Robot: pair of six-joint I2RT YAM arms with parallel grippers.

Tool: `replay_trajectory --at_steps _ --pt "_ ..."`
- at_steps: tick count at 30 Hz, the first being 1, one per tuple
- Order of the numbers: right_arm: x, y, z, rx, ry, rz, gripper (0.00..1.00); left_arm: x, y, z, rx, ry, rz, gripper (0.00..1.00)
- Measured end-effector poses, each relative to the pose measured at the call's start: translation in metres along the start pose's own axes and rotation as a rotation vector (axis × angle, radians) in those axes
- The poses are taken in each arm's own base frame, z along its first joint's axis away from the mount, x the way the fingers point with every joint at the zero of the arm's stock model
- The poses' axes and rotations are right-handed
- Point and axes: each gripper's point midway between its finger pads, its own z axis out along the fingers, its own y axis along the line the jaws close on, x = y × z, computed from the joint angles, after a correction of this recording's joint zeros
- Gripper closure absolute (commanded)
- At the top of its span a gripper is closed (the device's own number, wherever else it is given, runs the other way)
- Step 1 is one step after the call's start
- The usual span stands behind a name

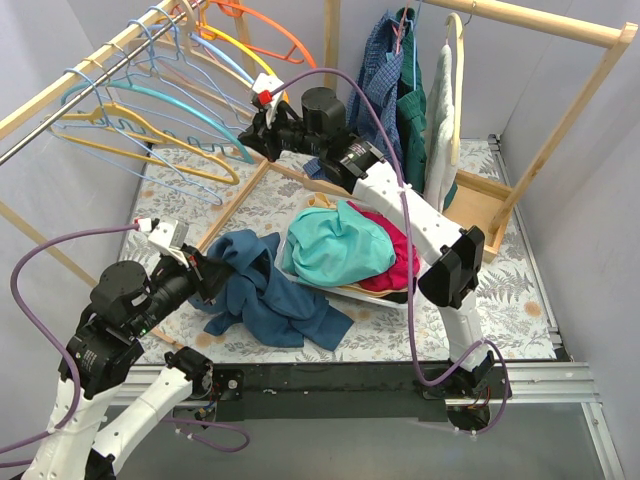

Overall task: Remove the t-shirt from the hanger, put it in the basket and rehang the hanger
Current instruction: Place the hanger at the clothesline, then pick up the T-shirt from the center of the board.

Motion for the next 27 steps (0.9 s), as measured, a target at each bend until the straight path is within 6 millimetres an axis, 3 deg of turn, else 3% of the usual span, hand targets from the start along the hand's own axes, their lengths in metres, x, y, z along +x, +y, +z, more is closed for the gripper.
replay_trajectory --at_steps 2,3,4,7,10,13,20,24,27 --pt "0.001 0.000 0.000 0.001 0.000 0.001 0.99 -0.001 0.000 0.000 0.002 -0.003 -0.002 1.00" --pt "0.001 0.000 0.000 0.002 0.000 0.003 0.91 -0.001 -0.001 0.000 0.002 -0.003 -0.002 1.00" --pt "0.002 0.000 -0.001 0.002 0.004 0.005 0.70 -0.001 -0.001 0.000 0.002 -0.003 -0.004 1.00" --pt "0.009 0.002 -0.006 0.009 0.020 0.020 0.40 -0.001 -0.001 0.000 0.003 -0.002 -0.006 1.00" --pt "0.014 0.006 -0.018 0.020 0.043 0.032 0.28 0.001 -0.001 0.000 0.008 0.002 -0.006 1.00" --pt "0.011 0.013 -0.039 0.035 0.054 0.038 0.23 0.003 -0.001 0.002 0.011 0.009 -0.008 1.00" --pt "-0.017 0.033 -0.116 0.107 0.030 0.009 0.25 0.010 -0.003 0.016 0.023 0.039 -0.059 1.00" --pt "-0.020 0.053 -0.172 0.145 0.016 -0.002 0.25 0.037 0.000 0.041 0.032 0.130 -0.154 1.00" --pt "-0.016 0.068 -0.210 0.168 0.005 -0.003 0.25 0.069 0.009 0.064 0.006 0.225 -0.240 1.00"
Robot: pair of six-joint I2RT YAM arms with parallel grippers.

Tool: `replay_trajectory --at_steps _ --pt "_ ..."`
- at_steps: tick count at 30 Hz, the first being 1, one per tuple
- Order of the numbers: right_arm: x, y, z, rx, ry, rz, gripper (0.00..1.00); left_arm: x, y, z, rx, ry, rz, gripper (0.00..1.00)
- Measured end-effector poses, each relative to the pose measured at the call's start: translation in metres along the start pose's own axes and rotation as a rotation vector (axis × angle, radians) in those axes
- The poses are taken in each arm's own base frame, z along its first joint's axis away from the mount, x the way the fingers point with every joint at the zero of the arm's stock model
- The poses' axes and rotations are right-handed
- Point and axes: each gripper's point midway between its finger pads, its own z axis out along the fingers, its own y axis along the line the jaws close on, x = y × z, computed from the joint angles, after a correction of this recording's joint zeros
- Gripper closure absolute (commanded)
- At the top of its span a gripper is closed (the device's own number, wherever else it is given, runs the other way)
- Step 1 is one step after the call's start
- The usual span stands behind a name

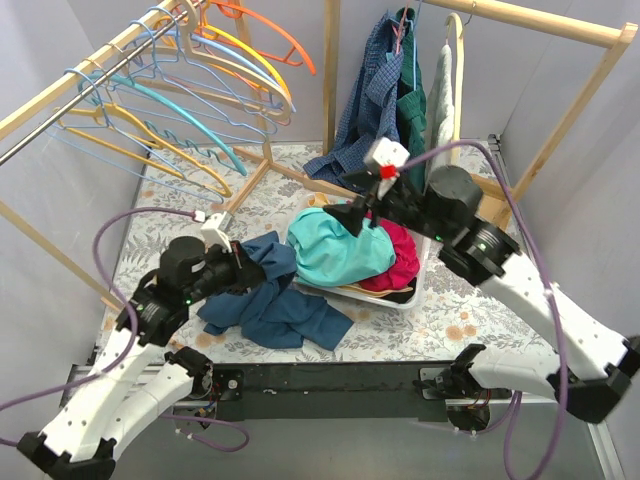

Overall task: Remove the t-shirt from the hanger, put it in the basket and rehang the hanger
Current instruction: Pick up the T-shirt from the center of the board.

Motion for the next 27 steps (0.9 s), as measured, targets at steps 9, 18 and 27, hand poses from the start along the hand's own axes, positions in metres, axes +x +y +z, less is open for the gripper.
replay_trajectory --at_steps 9,18,27 --pt "0.021 0.014 -0.074 0.063 -0.002 0.035 0.25 0.081 0.052 0.038 -0.136 0.186 -0.281 0.91" --pt "0.058 0.016 -0.070 0.078 0.090 0.111 0.23 0.074 0.068 0.043 -0.272 0.210 -0.285 0.02" --pt "0.079 0.021 -0.071 0.080 0.133 0.184 0.22 0.027 0.065 0.037 -0.334 0.096 -0.202 0.02"
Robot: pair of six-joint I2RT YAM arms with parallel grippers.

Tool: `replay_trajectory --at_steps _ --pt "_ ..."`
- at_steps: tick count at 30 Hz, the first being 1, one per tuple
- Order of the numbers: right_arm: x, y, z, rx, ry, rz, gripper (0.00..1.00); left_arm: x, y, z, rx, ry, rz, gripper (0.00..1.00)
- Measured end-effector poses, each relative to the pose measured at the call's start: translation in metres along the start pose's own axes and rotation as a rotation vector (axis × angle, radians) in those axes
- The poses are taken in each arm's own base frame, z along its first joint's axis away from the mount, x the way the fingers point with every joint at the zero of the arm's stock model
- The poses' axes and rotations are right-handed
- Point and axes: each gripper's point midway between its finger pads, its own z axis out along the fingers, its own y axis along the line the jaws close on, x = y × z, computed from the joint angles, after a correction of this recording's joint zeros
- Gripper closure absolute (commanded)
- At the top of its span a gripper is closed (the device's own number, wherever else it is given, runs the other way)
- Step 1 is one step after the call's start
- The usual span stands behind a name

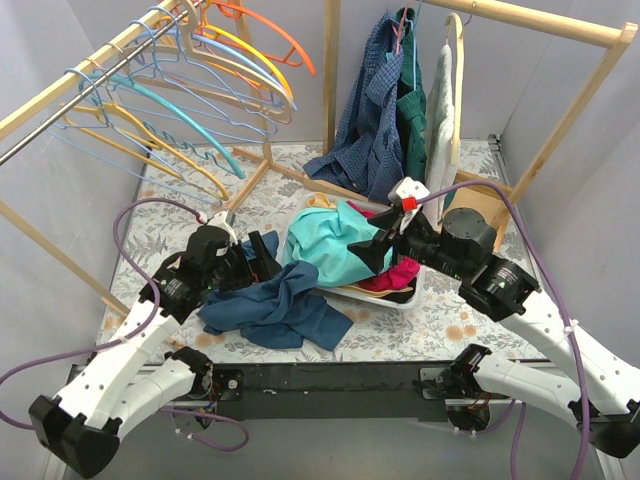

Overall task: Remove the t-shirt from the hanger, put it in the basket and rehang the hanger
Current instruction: Pick up the T-shirt from the center of the board, then place the T-shirt in the bin.

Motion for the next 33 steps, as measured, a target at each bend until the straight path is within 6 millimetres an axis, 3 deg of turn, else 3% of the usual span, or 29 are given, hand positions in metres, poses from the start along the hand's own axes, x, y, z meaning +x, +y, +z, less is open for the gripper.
replay_trajectory --at_steps 5,9,15,21,22,23,24,25,26,33 --pt "0.005 0.000 -0.003 0.007 0.002 0.027 0.22 0.027 0.029 0.025 -0.139 0.095 -0.098 0.02" --pt "0.018 0.001 -0.006 0.011 0.019 0.048 0.21 0.056 0.061 0.032 -0.258 0.139 -0.198 0.02" --pt "0.029 0.001 -0.009 0.015 0.036 0.070 0.22 0.067 0.085 0.043 -0.386 0.132 -0.278 0.02" --pt "0.034 0.005 -0.012 0.003 0.034 0.085 0.21 0.088 0.107 0.073 -0.553 0.167 -0.239 0.02" --pt "0.034 0.005 -0.013 0.002 0.032 0.085 0.21 0.088 0.106 0.074 -0.564 0.171 -0.228 0.07" --pt "0.034 0.005 -0.014 0.003 0.028 0.084 0.21 0.090 0.107 0.076 -0.578 0.171 -0.212 0.20" --pt "0.033 0.005 -0.015 0.003 0.024 0.083 0.21 0.091 0.107 0.076 -0.581 0.172 -0.204 0.39" --pt "0.032 0.005 -0.017 0.004 0.019 0.082 0.21 0.092 0.108 0.075 -0.584 0.172 -0.189 0.83" --pt "0.031 0.005 -0.018 0.007 0.015 0.081 0.22 0.092 0.109 0.074 -0.587 0.165 -0.187 0.97" --pt "0.026 0.003 -0.022 0.021 -0.004 0.078 0.22 0.090 0.113 0.067 -0.571 0.144 -0.146 1.00"
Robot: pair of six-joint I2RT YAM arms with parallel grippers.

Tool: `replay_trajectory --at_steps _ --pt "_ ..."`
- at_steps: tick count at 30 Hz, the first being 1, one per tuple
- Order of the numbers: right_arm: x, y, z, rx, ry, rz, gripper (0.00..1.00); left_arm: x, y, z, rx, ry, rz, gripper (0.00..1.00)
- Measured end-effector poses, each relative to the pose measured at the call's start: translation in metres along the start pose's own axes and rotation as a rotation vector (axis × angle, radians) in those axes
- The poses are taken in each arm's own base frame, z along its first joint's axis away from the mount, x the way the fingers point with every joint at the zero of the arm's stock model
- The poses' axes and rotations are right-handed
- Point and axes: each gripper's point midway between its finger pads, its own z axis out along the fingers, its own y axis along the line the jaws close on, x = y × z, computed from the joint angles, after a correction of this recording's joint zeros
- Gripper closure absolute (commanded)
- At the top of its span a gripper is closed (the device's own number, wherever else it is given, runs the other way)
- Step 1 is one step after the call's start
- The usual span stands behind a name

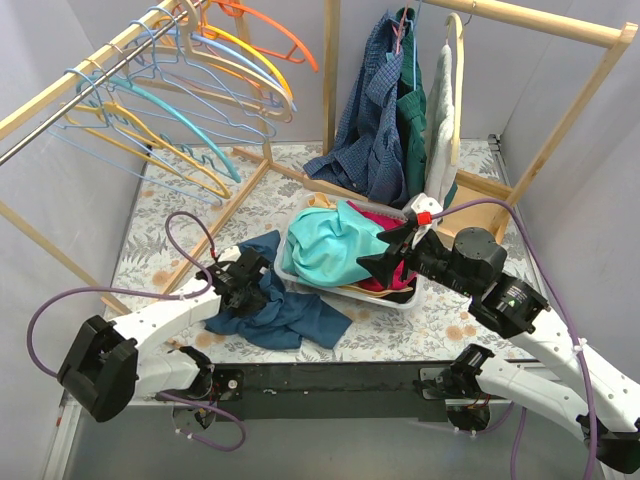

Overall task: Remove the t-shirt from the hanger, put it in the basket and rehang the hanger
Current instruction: Place the T-shirt in the bin.

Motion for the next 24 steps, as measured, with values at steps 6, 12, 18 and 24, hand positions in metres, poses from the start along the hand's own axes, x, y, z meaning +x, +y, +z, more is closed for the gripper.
replay_trajectory --at_steps 6,12,18,24 --pt "0.000 -0.001 0.000 0.004 0.000 0.002 0.23 -0.014 -0.009 -0.030 0.049 -0.016 0.046 1.00" --pt "0.000 -0.002 0.000 0.013 0.000 0.008 0.24 -0.073 -0.053 -0.124 0.278 -0.167 0.083 1.00" --pt "-0.001 -0.009 -0.001 0.057 -0.006 0.012 0.26 -0.113 -0.072 -0.216 0.441 -0.294 0.180 1.00" --pt "-0.018 -0.025 -0.019 0.166 -0.083 0.022 0.26 -0.118 -0.099 -0.256 0.594 -0.293 0.300 1.00"
